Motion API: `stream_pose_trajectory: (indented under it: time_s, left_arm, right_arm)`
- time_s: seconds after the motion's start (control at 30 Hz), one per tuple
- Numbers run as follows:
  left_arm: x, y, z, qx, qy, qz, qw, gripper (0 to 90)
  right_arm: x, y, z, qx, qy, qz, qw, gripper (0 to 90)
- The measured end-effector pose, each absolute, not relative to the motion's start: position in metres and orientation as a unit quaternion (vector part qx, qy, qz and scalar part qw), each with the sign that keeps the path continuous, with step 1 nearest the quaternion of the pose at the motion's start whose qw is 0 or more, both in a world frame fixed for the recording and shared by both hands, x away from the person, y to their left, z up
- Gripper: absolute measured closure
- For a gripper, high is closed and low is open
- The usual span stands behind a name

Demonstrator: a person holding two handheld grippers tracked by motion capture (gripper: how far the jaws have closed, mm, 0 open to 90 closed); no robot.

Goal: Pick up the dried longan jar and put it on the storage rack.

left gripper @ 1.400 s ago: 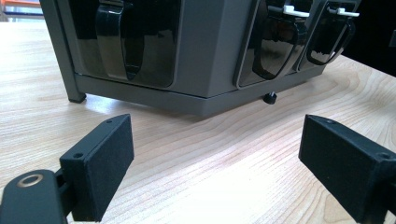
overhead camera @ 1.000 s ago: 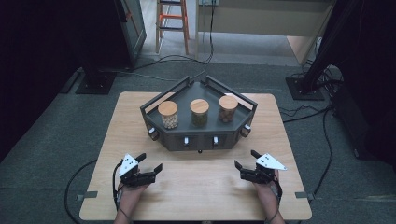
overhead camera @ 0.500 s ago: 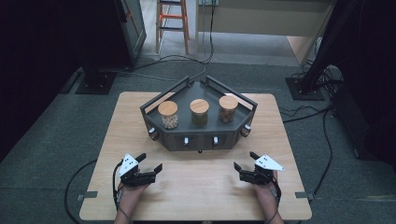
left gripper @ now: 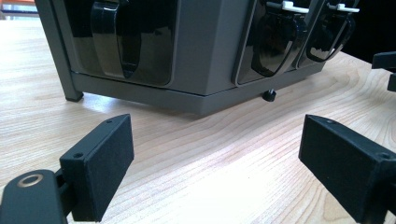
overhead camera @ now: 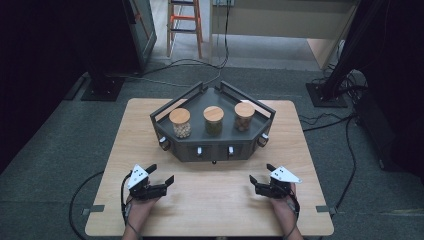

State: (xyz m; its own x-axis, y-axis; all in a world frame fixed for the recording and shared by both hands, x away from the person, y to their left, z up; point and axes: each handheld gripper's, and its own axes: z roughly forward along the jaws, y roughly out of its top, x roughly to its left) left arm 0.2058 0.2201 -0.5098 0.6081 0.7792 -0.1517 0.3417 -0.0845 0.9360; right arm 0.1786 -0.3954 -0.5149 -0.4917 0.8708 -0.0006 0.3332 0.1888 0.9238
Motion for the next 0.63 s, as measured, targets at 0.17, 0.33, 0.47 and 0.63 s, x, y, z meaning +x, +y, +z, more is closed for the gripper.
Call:
stream_pose_trajectory:
  time_s: [0.17, 0.33, 0.47, 0.63]
  left_arm:
    - [0.2059, 0.219, -0.5092, 0.711, 0.394, 0.199, 0.547, 10.1]
    - [0.2062, 0.2189, -0.5092, 0.712, 0.395, 0.199, 0.546, 10.1]
    - [0.2068, 0.2184, -0.5094, 0.713, 0.394, 0.197, 0.546, 10.1]
    - [0.2072, 0.2175, -0.5092, 0.715, 0.393, 0.197, 0.544, 10.1]
  right_arm:
    - [0.1789, -0.3975, -0.5153, 0.425, 0.714, 0.483, 0.276, 14.4]
    - [0.1799, -0.3956, -0.5137, 0.426, 0.717, 0.478, 0.276, 13.9]
    - [0.1803, -0.397, -0.514, 0.427, 0.716, 0.48, 0.274, 13.4]
    - [0.1789, -0.3954, -0.5143, 0.433, 0.711, 0.479, 0.277, 12.9]
